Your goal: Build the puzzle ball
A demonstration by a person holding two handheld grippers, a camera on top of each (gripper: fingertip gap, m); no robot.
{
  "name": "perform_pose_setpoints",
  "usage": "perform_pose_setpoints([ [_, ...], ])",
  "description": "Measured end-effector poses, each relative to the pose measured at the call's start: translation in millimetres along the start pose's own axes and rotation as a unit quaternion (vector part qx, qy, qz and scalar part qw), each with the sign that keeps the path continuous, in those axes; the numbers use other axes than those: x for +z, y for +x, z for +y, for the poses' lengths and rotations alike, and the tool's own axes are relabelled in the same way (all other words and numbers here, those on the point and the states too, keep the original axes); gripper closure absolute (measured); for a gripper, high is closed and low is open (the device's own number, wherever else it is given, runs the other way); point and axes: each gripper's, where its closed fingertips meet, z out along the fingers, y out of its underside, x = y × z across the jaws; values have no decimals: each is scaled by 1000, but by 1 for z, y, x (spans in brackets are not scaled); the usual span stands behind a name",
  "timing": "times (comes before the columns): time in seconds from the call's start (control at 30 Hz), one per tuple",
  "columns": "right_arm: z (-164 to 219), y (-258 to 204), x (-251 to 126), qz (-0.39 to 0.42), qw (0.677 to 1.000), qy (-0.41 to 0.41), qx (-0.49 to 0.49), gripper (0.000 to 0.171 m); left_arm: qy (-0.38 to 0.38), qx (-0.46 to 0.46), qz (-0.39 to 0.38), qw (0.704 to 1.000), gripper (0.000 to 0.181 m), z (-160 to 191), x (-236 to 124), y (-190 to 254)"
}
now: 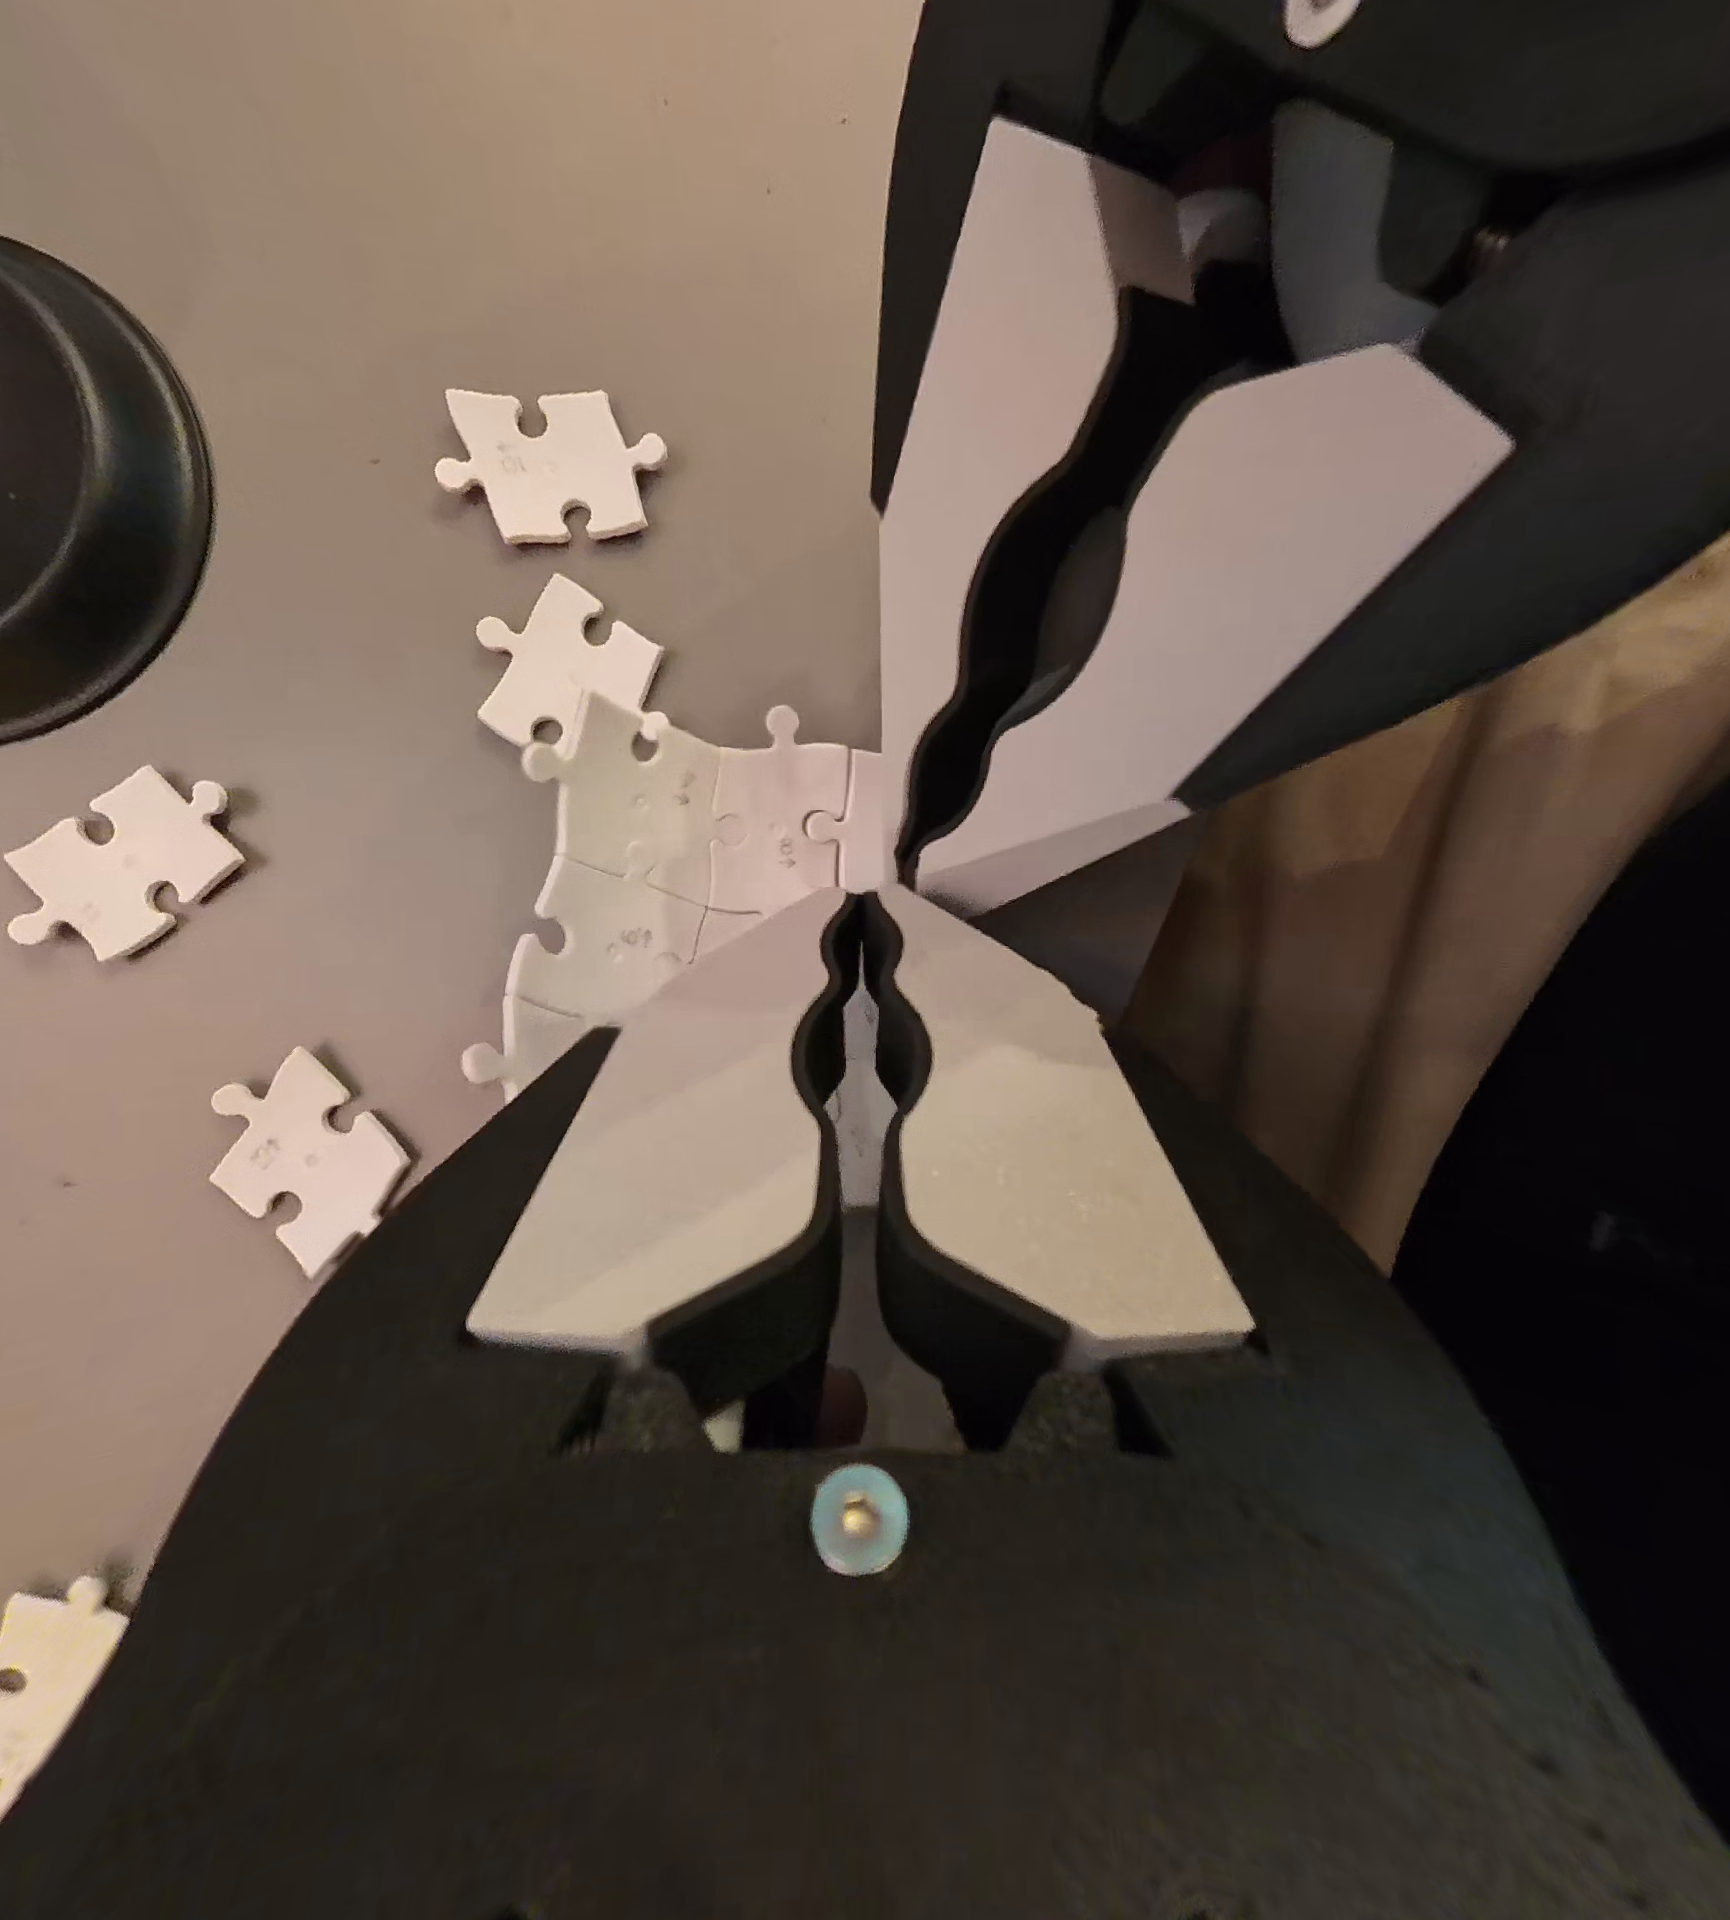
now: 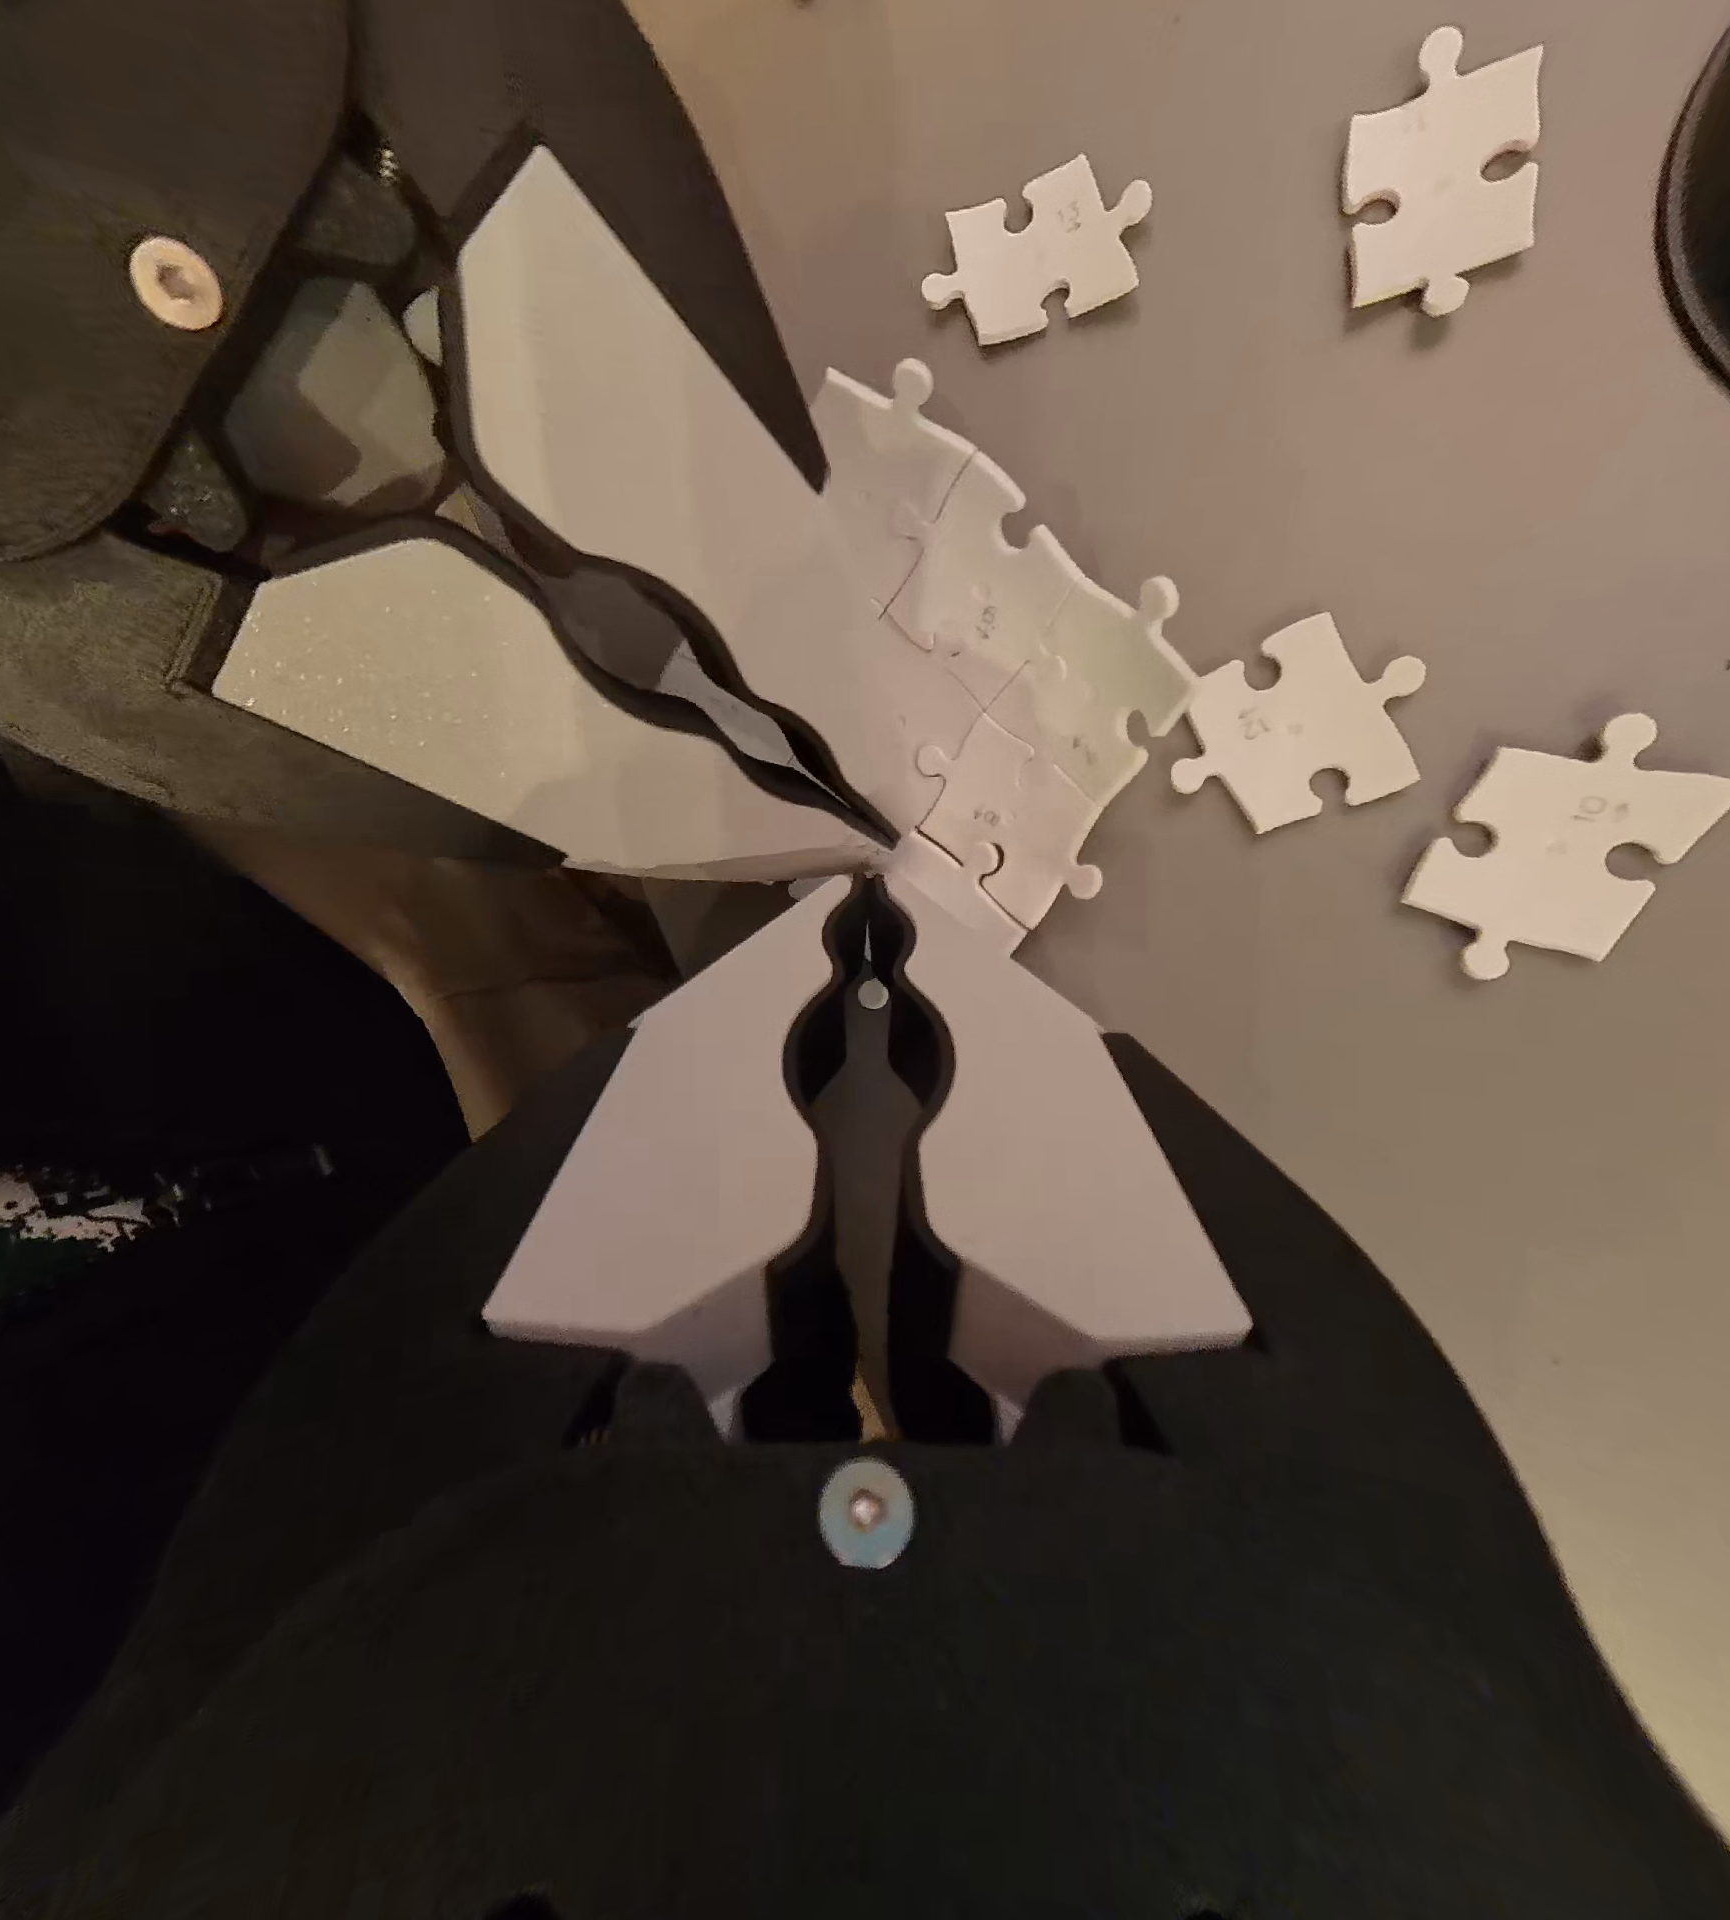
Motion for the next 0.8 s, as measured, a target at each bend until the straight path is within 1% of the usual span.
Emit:
perform_pose_setpoints([
  [0.2, 0, 0, 0, 3, 999, 0, -32, 171, -33, 25, -15, 999, 181, 4, 6, -3],
  [0.43, 2, 1, -4, 5, 999, -7, -38, 171, -49, 44, -26, 997, 181, 2, 9, -3],
  [0.53, 4, -1, -6, -3, 999, -14, -36, 171, -59, 41, -24, 997, 181, 2, 9, -3],
  [0.8, 2, 7, -6, 11, 1000, -18, -17, 171, -70, 30, -12, 997, 181, 2, 9, -3],
])
